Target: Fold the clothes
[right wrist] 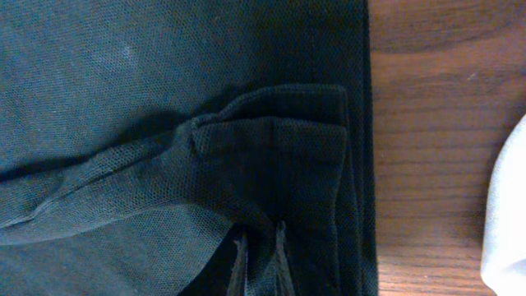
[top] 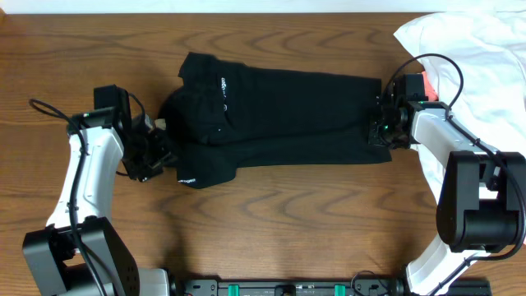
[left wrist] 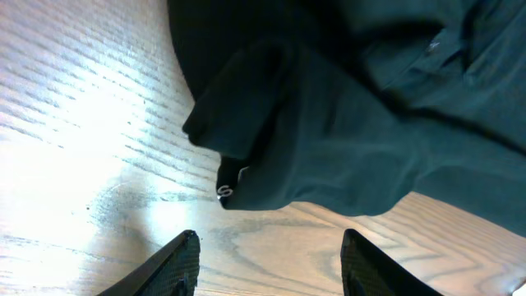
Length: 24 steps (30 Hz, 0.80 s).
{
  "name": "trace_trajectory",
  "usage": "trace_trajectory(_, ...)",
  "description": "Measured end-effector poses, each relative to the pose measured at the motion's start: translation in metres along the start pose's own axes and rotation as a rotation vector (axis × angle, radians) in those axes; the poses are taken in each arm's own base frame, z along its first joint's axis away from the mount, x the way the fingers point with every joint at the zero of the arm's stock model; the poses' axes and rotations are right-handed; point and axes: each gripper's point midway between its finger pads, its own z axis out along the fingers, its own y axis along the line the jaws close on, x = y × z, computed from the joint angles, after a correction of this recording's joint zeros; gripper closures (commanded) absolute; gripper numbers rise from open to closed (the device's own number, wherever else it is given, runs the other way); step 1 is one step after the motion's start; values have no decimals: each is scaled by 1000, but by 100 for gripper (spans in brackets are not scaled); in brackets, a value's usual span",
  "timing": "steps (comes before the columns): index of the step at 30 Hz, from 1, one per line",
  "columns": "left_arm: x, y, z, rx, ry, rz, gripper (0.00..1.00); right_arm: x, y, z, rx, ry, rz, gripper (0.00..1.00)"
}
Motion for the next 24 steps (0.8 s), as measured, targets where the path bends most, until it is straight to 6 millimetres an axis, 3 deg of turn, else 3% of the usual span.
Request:
trace_trajectory(7, 8, 9, 25, -2, 9, 5, 43, 0, 0, 0, -3, -2, 0, 88)
trace_trajectory(16, 10, 1, 58, 22, -44, 103, 43, 1, 0, 0, -3, 1, 0, 89)
trace_trajectory(17, 10, 0, 59, 23, -46, 107, 46, 1, 0, 0, -2, 1, 1, 89)
trace_trajectory(22, 11, -2, 61, 30, -46, 116, 91, 1, 0, 0, -2, 3, 1, 89)
trace_trajectory(24, 9, -8, 61, 61, -55, 129, 94, 1, 0, 0, -2, 3, 1, 89)
